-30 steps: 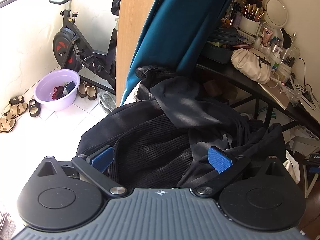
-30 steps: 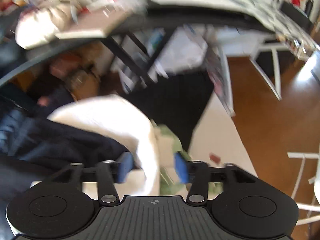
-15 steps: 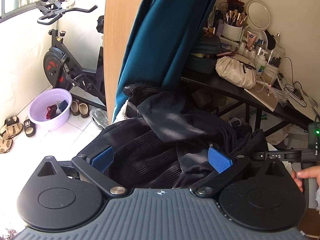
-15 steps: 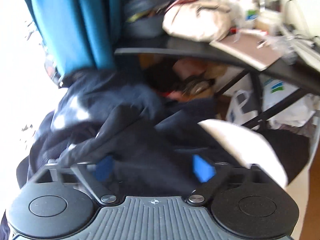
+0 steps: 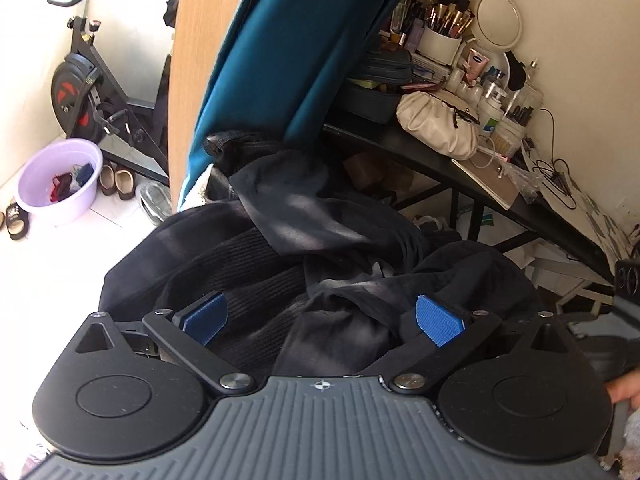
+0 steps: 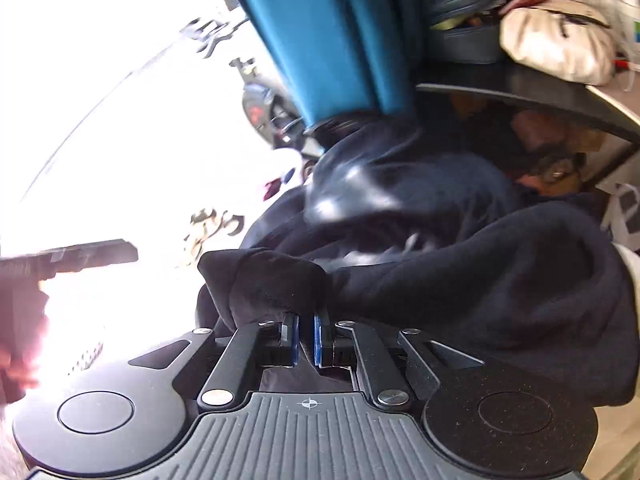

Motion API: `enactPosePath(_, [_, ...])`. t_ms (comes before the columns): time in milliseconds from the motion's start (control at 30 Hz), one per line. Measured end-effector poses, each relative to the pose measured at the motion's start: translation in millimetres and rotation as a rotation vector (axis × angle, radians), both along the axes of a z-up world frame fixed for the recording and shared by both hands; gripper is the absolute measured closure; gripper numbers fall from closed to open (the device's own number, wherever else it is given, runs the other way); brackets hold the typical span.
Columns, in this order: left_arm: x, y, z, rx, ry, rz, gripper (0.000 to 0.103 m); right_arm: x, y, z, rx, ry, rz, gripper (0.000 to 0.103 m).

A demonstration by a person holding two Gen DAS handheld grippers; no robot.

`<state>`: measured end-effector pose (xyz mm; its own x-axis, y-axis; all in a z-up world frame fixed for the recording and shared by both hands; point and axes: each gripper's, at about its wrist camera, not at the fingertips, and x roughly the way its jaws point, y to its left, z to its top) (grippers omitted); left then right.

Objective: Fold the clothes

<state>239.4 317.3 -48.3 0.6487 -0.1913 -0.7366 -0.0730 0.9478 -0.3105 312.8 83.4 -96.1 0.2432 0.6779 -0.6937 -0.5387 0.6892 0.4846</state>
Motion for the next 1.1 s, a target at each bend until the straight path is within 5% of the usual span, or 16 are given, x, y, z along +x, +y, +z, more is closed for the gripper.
enactPosePath(167, [6.1, -31.9, -11.5, 0.005, 0.019, -0.121, 0.0, -9.7, -0.4, -17.3, 0.016, 0.004, -0.089, 0.096])
enactPosePath(433, [13.7, -94.7, -32.8, 0.225, -0.023, -0.407, 0.0, 2.1, -27.4, -8.8, 0.098, 0.029, -0.151, 0.096])
enactPosePath(767, [23.2, -129.4, -63.9, 0.368, -0.046, -0.519, 0.005, 5.0, -34.7, 5.6, 0.134, 0.024, -0.13, 0.096])
enactPosePath(800, [23.5, -132.5, -65.9, 0.379, -0.05, -0.529, 0.015, 4.4, -34.9, 7.6, 0.146, 0.029, -0.125, 0.096])
enactPosePath(833, [23.8, -135.6, -67.9, 0.39, -0.054, -0.538, 0.046, 4.0, -35.5, 8.9, 0.161, 0.037, -0.119, 0.096])
enactPosePath(900, [23.5, -138.3, -68.9, 0.4, -0.054, -0.546, 0.093, 3.1, -36.1, 11.1, 0.172, 0.039, -0.11, 0.096])
enactPosePath(1000, [16.2, -122.2, -55.2, 0.368, -0.07, -0.483, 0.093, 5.3, -43.6, 17.0, 0.146, 0.022, -0.136, 0.079])
enactPosePath(1100, [3.2, -90.1, -34.2, 0.36, -0.114, -0.339, 0.094, 13.3, -67.4, 26.8, 0.157, 0.003, -0.208, 0.046])
